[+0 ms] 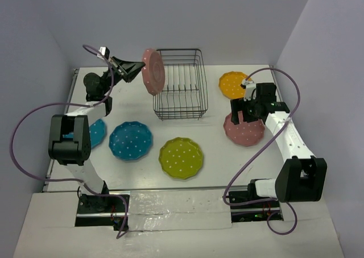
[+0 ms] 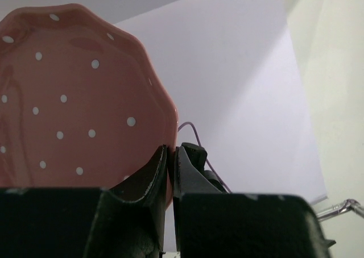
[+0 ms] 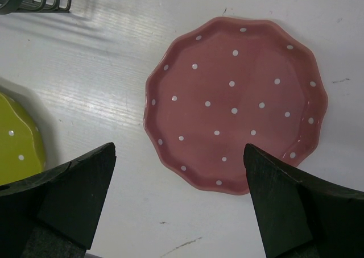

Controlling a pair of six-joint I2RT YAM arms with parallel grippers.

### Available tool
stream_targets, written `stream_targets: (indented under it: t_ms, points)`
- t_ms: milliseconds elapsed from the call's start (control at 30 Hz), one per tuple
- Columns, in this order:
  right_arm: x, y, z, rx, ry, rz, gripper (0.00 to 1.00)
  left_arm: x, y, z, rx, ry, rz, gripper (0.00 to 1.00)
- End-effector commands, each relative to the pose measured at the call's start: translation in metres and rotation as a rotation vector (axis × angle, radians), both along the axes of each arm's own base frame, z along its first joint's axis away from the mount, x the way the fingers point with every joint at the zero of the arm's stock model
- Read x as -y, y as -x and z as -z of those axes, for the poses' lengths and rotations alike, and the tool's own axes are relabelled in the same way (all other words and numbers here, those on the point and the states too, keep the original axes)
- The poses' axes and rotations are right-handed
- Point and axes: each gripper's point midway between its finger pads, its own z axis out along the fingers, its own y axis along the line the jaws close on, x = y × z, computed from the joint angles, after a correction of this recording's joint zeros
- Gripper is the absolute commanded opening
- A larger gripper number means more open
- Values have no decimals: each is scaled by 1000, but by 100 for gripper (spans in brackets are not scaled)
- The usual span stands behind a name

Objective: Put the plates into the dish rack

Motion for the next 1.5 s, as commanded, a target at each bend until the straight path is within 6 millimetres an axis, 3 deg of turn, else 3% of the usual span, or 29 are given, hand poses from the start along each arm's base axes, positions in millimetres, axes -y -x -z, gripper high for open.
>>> stream_targets:
  t_ms: [0, 100, 767, 1200, 1467]
  points:
    - [0, -12, -14, 32, 11, -3, 100, -11, 16, -55, 234, 114, -60, 0]
    - [-8, -12, -15, 32, 15, -30, 100, -11, 9, -47, 220, 123, -61, 0]
    - [-6, -16, -6, 5, 30, -25, 100, -7, -10, -5, 122, 157, -68, 0]
    - [-6, -17, -6, 3, 36, -27, 100, 0, -13, 40, 57, 67, -102, 0]
    - [-6, -16, -5, 1, 35, -31, 100, 6, -28, 75, 16, 2, -102, 0]
